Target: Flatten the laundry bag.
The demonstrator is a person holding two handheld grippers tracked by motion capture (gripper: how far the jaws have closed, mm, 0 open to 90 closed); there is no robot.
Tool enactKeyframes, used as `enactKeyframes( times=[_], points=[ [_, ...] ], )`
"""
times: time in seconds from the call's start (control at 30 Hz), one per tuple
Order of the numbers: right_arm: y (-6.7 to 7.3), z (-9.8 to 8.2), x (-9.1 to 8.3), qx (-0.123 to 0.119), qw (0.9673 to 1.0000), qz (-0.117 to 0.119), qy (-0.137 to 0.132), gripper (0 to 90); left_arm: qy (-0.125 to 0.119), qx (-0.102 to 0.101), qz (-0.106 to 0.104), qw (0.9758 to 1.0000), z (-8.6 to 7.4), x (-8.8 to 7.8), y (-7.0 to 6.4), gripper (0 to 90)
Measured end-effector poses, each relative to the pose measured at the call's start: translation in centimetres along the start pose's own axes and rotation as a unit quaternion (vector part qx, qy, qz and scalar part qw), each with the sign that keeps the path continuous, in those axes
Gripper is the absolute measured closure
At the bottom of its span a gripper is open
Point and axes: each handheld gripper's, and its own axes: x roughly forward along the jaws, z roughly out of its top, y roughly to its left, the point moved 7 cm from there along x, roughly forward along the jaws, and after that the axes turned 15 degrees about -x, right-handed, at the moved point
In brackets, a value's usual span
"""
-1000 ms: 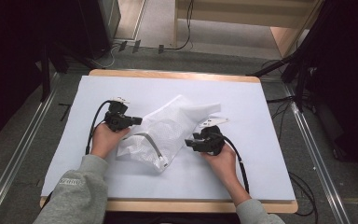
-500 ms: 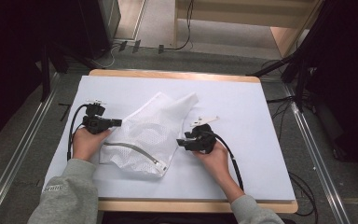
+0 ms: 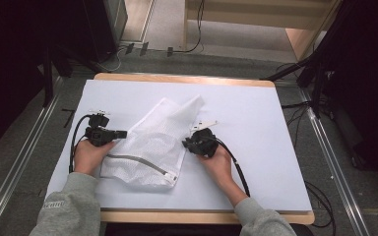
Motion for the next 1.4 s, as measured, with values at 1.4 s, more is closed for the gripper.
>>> enactKeyframes(
  times=[1.4],
  points=[
    [-7.3, -5.7, -10.1, 0.07, 0.9954, -0.047, 0.046, 90.0, 0.032, 0.038, -0.071, 0.9962, -1.3, 2.5, -6.6, 90.0]
  ],
)
